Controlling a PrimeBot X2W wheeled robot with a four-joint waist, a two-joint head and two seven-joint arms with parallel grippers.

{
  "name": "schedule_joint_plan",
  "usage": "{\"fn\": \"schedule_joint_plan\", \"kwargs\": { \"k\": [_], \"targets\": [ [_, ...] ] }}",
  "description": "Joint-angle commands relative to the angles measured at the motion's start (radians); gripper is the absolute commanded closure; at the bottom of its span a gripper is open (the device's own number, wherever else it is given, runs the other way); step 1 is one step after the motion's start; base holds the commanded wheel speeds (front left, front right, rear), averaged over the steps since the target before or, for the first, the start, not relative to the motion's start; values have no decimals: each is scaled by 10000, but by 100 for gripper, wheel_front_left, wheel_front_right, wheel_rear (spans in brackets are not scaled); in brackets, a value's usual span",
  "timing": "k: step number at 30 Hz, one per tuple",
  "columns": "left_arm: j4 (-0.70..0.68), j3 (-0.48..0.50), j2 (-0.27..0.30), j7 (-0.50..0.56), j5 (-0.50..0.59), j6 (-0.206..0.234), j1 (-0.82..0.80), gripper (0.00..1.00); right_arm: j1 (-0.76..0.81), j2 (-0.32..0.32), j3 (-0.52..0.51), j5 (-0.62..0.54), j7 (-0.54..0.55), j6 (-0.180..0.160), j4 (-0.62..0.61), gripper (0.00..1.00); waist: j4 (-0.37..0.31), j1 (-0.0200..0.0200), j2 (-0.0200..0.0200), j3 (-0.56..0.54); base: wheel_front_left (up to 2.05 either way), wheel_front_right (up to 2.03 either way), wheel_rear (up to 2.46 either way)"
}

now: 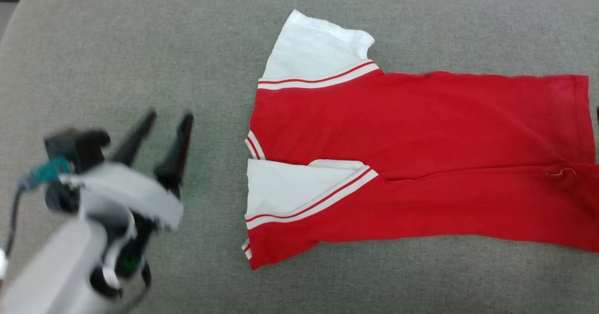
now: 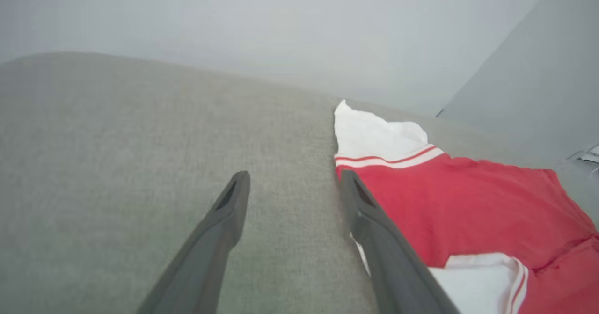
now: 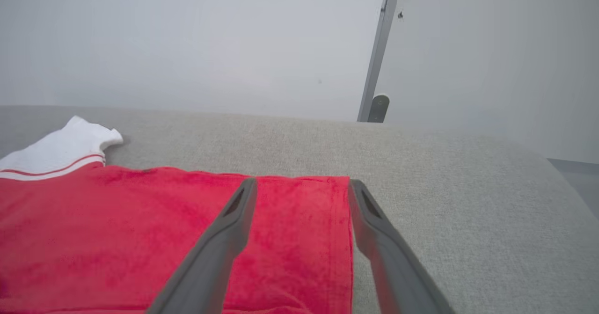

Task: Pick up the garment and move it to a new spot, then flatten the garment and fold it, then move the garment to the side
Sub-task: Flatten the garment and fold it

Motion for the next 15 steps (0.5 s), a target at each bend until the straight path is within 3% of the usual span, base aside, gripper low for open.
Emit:
{"fn": "schedule_joint_plan", "kwargs": {
  "k": [1,7,15],
  "targets": [
    [63,18,24,-70,144,-79,-285,0,-69,150,-31,-13,-160,-11,53,0,-67,0,0,50,0,0,0],
    [1112,-20,214,314,783,-779,-2963,0,-551,1071,383,-538,-1475,-11,167,0,-811,0,0,583,0,0,0],
    [3889,-561,352,1672,1556,-2088,-6945,0,-1213,1811,1027,-740,-2691,-10,275,0,-2317,0,0,1687,0,0,0]
  ]
}}
